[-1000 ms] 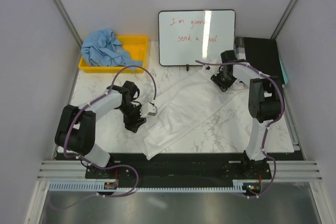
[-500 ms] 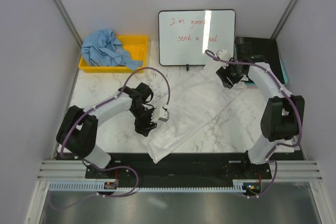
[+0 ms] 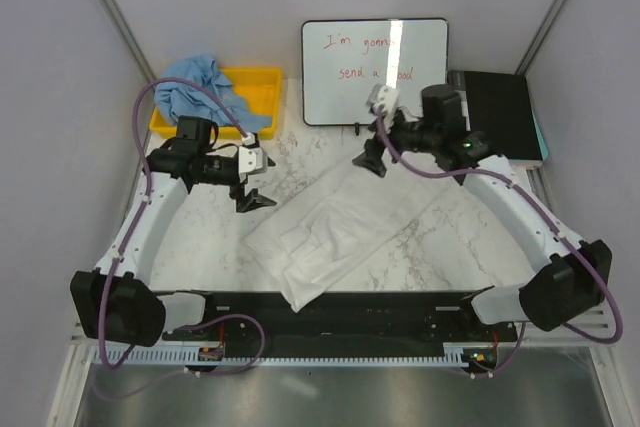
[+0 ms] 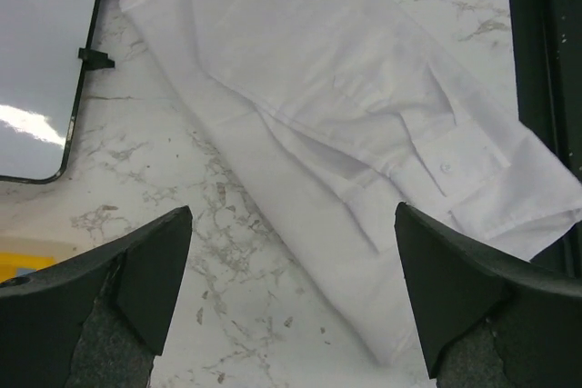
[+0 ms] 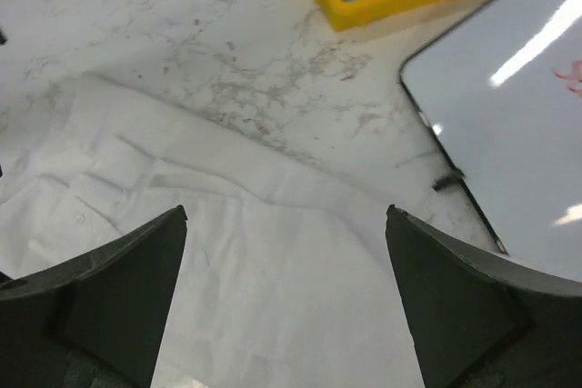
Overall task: Fold and stack the long sleeve shirts
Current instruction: Fold the shirt
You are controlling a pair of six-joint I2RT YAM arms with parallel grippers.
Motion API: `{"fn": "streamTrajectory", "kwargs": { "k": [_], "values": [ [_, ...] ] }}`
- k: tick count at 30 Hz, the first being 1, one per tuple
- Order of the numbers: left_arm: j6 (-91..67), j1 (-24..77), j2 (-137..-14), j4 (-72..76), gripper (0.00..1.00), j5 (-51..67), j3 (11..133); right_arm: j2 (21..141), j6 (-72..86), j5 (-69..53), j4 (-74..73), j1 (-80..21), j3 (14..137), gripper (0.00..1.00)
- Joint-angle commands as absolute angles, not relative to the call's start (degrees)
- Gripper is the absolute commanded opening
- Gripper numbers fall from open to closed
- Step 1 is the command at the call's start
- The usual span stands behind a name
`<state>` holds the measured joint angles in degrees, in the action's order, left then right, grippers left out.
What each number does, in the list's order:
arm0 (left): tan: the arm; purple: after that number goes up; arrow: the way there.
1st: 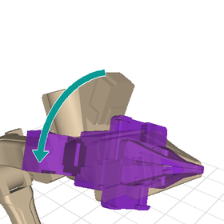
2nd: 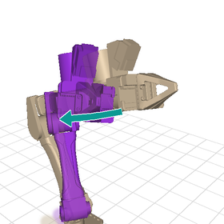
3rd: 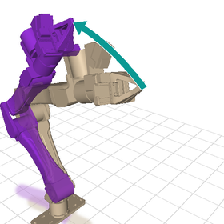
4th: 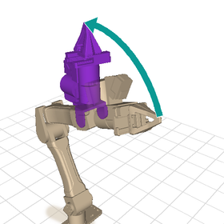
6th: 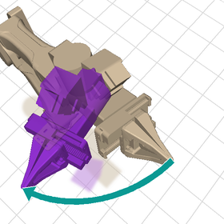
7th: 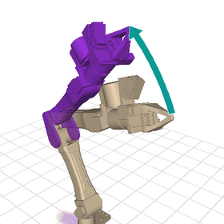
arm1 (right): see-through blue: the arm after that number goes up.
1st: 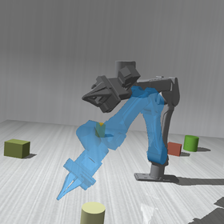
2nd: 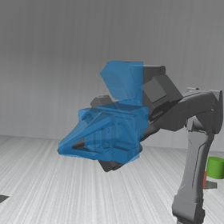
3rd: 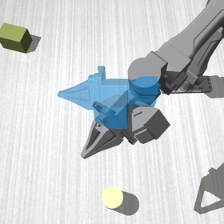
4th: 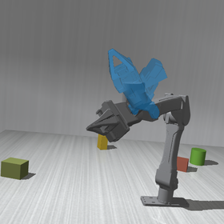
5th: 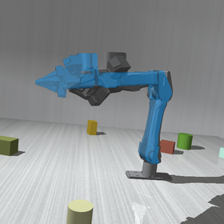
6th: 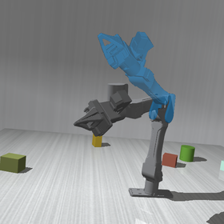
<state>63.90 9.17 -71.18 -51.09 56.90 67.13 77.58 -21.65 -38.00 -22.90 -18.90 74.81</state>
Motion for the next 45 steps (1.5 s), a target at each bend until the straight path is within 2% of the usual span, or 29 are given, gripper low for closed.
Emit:
{"fn": "streamTrajectory", "kwargs": {
  "k": [1,2,4,6,9,12,17,18,25,31,35,45],
  "values": [
    [94.59,-1.82,-75.23,-60.19,0.99,66.52,61.97,79.11,-33.11,-33.68,-26.03,-36.71,67.36,0.98],
    [104.84,-3.85,-77.67,-61.77,0.98,67.23,61.44,77.71,-34.35,-31.92,-21.23,-39.87,60.10,0.98],
    [114.56,-7.11,-80.58,-69.23,0.96,66.01,61.43,74.71,-38.30,-25.77,-17.95,-51.38,53.73,0.98],
    [130.47,-8.95,-85.41,-78.78,0.93,64.35,61.35,73.92,-38.67,-22.42,-10.75,-60.67,45.99,0.94],
    [145.96,-9.67,-91.57,-86.11,0.84,58.13,60.21,74.79,-37.80,-16.46,-0.56,-70.79,38.25,0.77],
    [150.12,-9.58,-92.90,-83.43,0.81,55.82,56.45,78.21,-36.74,-11.88,8.07,-77.23,33.93,0.70],
    [150.38,-9.58,-92.28,-74.18,0.73,52.22,51.86,84.36,-37.44,-6.16,15.11,-79.71,33.22,0.63],
    [150.73,-9.58,-92.55,-74.09,0.72,50.03,51.77,85.07,-36.83,-5.80,15.73,-80.24,33.40,0.58],
    [151.35,-9.49,-92.21,-66.55,0.74,43.60,49.67,90.61,-36.38,-2.90,18.81,-81.83,35.94,0.52],
    [151.79,-9.41,-91.41,-60.83,0.70,45.17,47.37,93.86,-36.48,-1.32,19.60,-82.18,38.05,0.51],
    [152.14,-8.62,-91.67,-59.68,0.65,45.62,46.59,95.71,-36.65,-0.88,20.48,-82.18,38.32,0.47],
    [152.49,-7.21,-88.77,-55.20,0.70,49.30,43.60,95.98,-36.65,-0.44,19.78,-82.26,38.85,0.42]
  ]
}}
